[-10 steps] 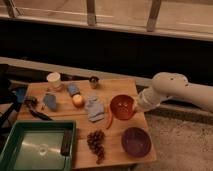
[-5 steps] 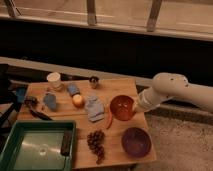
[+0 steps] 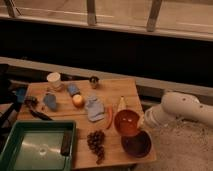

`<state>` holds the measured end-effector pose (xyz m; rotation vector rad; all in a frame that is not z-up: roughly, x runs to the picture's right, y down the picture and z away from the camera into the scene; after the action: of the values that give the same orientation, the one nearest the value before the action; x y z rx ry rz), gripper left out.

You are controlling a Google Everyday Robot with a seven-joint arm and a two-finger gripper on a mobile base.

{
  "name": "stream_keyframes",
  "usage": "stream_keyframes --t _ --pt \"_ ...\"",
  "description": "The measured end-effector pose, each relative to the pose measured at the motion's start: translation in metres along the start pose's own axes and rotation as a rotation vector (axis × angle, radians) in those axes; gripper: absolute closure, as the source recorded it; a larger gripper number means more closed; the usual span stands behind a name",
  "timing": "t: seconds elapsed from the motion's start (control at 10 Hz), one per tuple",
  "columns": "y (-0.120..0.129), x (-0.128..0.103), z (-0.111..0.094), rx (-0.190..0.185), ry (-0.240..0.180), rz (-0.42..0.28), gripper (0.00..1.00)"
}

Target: Stack bowls on top of each other

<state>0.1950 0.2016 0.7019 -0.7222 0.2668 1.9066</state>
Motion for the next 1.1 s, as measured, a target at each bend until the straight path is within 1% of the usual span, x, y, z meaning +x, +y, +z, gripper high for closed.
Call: stream_keyframes --t 0.1,0.2,0.3,0.5,0.7,0.9,1.0,1.1 --pt "-0.02 0.018 0.004 -0.006 0.014 0.054 1.0" --pt "-0.031 0.028 0.01 -0.006 0.025 0.091 0.96" --pt "-0.04 0.032 0.013 -0.003 0.031 0.127 0.88" --pt "-0.052 0.033 0.011 0.0 0.027 0.174 0.66" --pt "-0.054 0.033 0.011 0.0 0.03 0.184 0.49" --pt "-0.053 0.033 0.011 -0.002 0.033 0.186 0.27" --pt "-0.053 0.033 0.01 -0.002 0.032 0.185 0.22" --pt "-0.052 0.033 0.01 -0.003 0.032 0.183 0.2"
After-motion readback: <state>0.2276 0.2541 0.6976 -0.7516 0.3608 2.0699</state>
